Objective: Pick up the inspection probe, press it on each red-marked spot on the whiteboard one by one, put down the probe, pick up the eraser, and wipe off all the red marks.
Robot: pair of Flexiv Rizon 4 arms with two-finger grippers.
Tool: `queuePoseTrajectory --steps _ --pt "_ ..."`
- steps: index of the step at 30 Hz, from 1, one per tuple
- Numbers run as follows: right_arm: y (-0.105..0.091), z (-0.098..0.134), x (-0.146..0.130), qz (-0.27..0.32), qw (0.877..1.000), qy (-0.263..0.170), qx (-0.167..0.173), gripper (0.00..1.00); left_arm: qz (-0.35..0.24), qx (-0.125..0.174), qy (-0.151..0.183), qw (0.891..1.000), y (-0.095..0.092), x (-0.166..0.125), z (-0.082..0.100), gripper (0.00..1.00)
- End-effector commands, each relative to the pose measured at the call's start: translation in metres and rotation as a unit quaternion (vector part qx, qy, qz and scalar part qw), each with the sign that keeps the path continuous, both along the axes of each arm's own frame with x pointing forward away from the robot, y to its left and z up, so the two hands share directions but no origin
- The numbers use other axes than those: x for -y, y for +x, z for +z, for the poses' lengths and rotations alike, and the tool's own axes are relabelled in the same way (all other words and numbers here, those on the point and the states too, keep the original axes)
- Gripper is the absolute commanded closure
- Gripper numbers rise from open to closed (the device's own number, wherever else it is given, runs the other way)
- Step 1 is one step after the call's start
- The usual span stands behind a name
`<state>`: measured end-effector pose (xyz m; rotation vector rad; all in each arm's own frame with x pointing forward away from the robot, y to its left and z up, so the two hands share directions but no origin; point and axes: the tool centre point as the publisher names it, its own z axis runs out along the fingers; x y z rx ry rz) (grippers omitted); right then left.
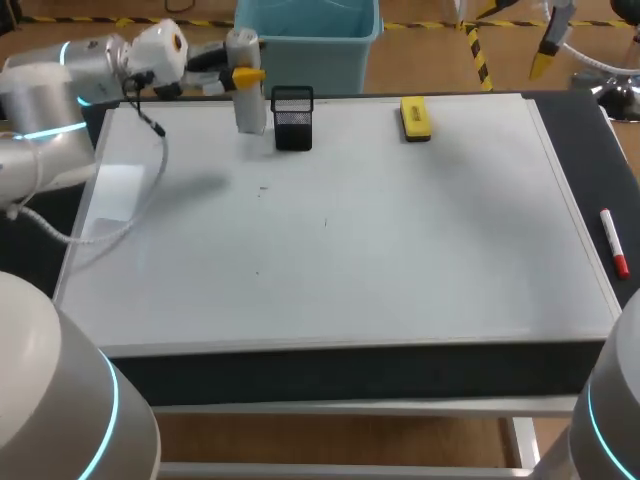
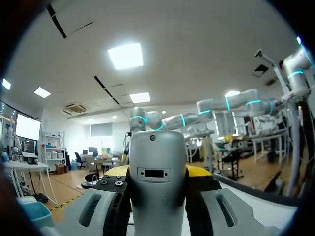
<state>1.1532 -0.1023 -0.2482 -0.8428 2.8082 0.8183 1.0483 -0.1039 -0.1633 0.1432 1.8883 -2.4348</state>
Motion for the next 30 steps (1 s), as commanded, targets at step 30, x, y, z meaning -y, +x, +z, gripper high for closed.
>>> queuePoseTrajectory --steps 30 --pt "-0.001 0.001 0.0 0.0 1.0 -0.002 0.001 0.0 -0.08 0.015 -0.018 0.996 0.085 0.07 -0.012 1.0"
